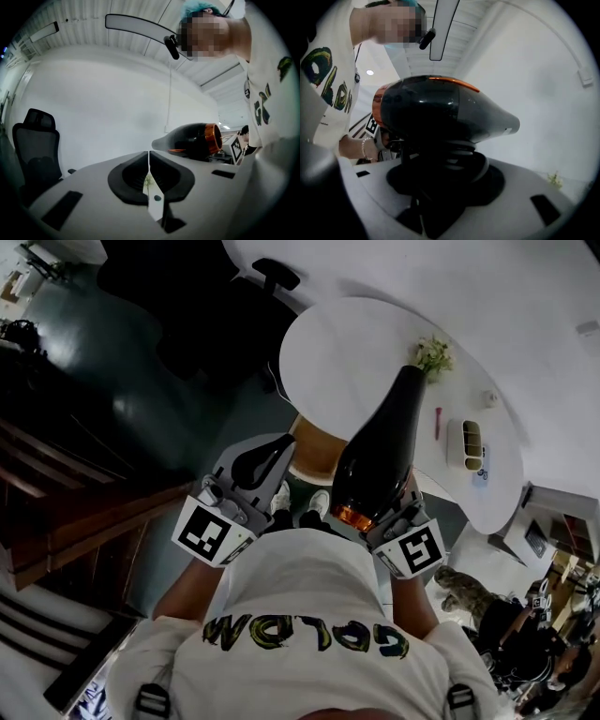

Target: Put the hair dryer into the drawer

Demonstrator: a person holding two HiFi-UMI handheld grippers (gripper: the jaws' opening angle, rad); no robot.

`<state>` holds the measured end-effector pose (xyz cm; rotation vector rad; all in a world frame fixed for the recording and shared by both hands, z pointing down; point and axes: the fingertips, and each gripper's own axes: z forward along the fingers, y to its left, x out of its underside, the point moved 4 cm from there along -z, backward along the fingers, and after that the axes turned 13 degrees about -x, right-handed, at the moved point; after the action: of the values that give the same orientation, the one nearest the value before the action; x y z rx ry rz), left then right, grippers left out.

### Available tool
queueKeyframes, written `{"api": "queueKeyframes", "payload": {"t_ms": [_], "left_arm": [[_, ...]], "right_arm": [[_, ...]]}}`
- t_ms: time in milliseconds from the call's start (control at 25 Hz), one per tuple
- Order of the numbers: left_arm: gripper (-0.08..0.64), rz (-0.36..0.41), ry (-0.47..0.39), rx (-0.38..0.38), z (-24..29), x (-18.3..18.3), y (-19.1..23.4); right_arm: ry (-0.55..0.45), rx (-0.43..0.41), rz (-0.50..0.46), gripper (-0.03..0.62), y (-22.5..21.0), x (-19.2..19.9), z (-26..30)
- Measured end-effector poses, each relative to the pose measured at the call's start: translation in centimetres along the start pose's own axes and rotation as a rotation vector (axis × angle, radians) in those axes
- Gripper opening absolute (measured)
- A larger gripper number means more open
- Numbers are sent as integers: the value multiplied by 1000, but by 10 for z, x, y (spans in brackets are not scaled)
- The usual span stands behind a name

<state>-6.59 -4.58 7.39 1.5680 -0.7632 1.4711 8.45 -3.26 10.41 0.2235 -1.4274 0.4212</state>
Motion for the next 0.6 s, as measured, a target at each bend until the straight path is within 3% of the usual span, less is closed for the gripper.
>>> {"api": "queueKeyframes", "payload": {"t_ms": [600], "left_arm": [[14, -74, 162, 2, 4, 99, 11]], "right_arm": [[203, -187, 167, 241, 19, 115, 10]]}}
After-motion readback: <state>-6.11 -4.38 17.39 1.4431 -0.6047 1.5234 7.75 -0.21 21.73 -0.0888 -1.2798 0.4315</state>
